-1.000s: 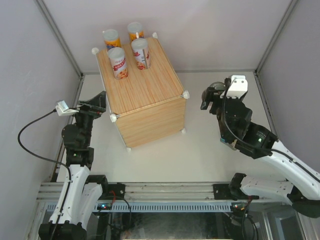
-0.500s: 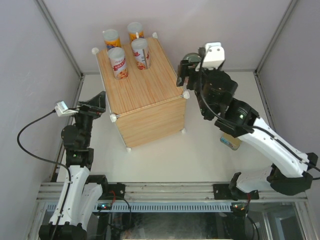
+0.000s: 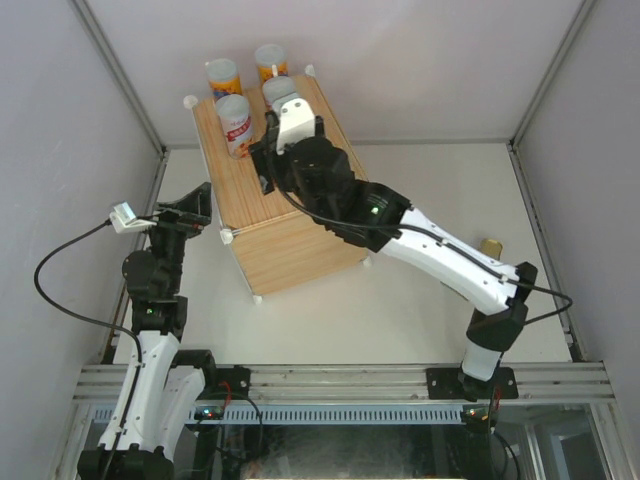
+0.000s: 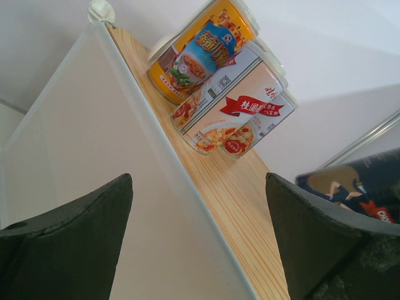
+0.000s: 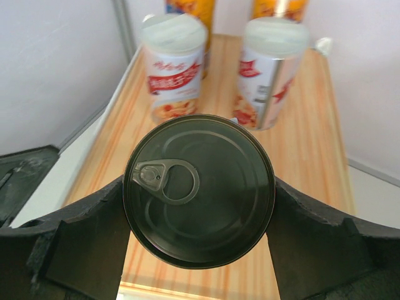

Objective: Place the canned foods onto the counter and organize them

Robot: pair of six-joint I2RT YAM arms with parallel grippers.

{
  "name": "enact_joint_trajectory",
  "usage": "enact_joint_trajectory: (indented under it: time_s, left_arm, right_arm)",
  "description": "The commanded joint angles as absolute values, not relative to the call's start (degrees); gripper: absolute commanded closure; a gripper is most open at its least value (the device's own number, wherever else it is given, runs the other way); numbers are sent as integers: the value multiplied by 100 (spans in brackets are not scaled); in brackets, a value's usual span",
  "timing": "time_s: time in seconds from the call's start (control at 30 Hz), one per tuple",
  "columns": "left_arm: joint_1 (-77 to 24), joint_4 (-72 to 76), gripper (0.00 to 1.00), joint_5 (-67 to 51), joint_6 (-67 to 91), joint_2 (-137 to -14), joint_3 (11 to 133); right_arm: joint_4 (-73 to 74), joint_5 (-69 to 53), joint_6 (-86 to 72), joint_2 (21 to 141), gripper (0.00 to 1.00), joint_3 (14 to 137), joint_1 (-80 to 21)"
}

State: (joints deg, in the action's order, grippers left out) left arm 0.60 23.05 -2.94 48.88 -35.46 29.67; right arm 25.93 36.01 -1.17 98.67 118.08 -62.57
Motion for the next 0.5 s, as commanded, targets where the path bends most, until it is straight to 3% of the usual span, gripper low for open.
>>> enact_joint_trajectory:
  time_s: [0.0,0.47]
  left_arm:
    - [51,2500,9,-221,4833,-3464,2889]
    - [52,2496,9,-203,4816,-3413,2892]
  right_arm:
    - [2205,3257,-234,10043,100,12717,-6364]
    - [2902,2778,-513,11211,100,14157,-6382]
